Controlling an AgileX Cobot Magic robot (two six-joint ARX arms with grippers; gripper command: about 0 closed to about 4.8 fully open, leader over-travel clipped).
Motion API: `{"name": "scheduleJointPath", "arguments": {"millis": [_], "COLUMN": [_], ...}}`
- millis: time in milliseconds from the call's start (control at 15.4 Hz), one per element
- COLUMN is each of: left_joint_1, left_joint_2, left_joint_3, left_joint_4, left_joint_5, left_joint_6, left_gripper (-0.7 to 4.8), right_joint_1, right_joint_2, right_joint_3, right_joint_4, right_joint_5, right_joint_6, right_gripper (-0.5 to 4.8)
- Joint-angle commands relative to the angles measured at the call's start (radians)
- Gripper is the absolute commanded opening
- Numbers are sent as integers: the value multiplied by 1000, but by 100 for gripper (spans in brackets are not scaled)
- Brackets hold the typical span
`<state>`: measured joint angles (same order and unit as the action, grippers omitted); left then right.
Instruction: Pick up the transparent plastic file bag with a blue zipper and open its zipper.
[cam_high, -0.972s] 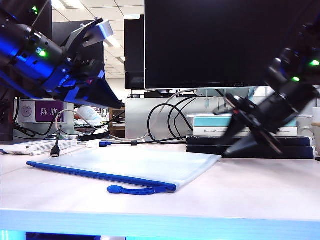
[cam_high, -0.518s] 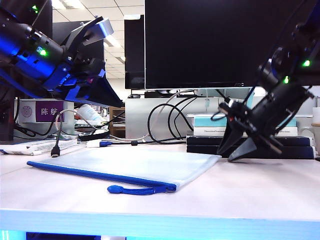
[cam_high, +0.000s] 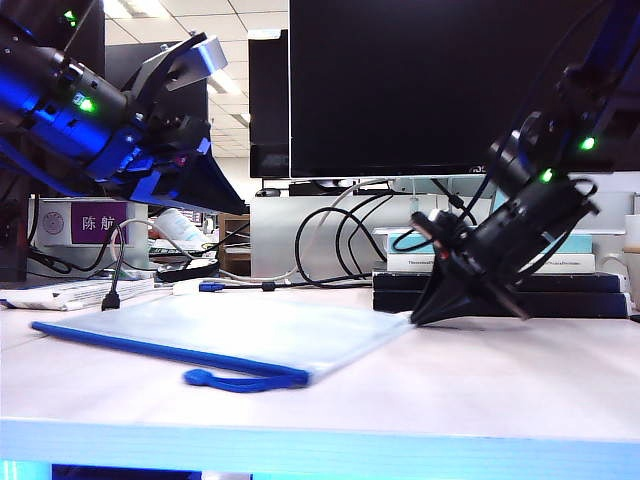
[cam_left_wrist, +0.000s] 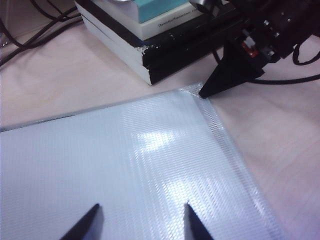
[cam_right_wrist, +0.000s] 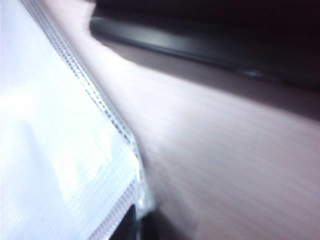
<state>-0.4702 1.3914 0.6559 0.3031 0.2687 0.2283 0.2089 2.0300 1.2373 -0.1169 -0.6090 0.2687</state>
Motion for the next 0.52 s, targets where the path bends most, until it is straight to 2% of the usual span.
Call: {"name": "scheduleJointPath", "arguments": {"millis": [65, 194, 259, 324, 518], "left_joint_1": [-1, -1, -2, -2, -7], "left_joint_2": [-3, -13, -33, -49, -129], "left_joint_3": [3, 3, 3, 3, 3], "left_joint_4": [17, 11, 5, 6, -39], "left_joint_5": [6, 23, 35, 55, 73], "left_joint_6": [0, -13, -35, -46, -82], "left_gripper": [218, 251, 363, 479, 479], "right_joint_1": [14, 14, 14, 14, 17], "right_joint_2": [0, 0, -6, -14, -56], "right_joint_3": [6, 26, 58, 90, 174], "right_joint_4": [52, 89, 108, 102, 92], "right_joint_5": [-20, -94, -160, -181, -220], "right_joint_6": [25, 79, 111, 130, 199], "right_gripper": [-1, -1, -1, -1, -1]}}
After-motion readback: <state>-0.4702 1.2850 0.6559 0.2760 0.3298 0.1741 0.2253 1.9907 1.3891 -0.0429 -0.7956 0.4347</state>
